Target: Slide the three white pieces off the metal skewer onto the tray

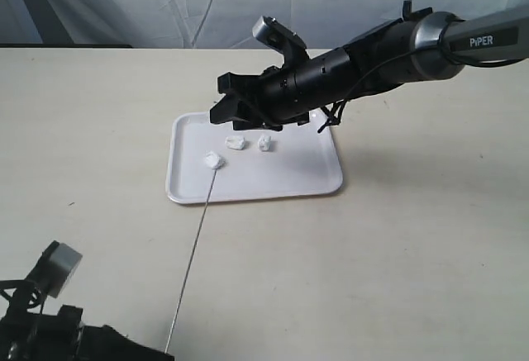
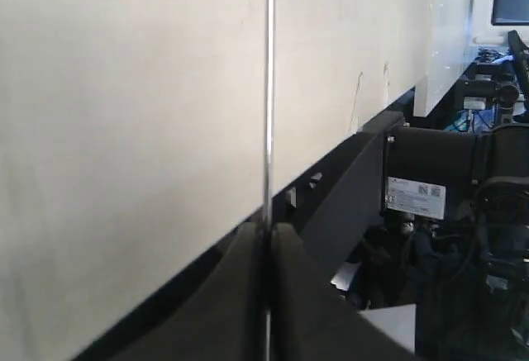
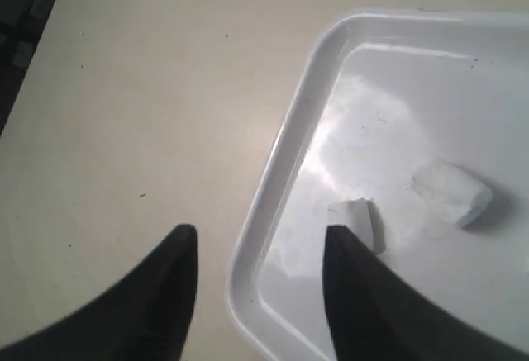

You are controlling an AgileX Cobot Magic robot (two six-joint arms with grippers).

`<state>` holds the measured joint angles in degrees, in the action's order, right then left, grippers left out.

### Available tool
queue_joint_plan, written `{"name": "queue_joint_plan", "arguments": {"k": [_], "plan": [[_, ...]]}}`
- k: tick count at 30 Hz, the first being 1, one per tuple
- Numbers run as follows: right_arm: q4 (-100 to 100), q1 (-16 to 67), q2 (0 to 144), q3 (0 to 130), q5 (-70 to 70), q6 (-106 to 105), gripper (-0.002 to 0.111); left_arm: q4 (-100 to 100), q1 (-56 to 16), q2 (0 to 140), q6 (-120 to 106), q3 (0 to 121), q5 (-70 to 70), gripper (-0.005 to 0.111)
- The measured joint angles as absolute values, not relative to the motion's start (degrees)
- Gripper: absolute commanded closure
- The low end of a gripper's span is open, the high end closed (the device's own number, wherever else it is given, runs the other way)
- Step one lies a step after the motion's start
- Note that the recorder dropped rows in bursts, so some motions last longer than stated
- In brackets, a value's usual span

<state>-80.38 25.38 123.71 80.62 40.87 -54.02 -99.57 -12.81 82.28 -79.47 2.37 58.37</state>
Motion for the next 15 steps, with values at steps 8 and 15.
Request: {"name": "queue_joint_plan", "arguments": {"k": [8,15], "plan": [[-77.6,25.4,121.8,80.6,44.6,-57.2,0.069,-99.6,-12.8,79.3,-79.4,8.2,46.8,0.107],[-66.1,25.4,108.3,77.0,44.7,-58.2,0.069,-99.6,-12.8,62.1,-78.2,8.4,36.5,0.107]]}}
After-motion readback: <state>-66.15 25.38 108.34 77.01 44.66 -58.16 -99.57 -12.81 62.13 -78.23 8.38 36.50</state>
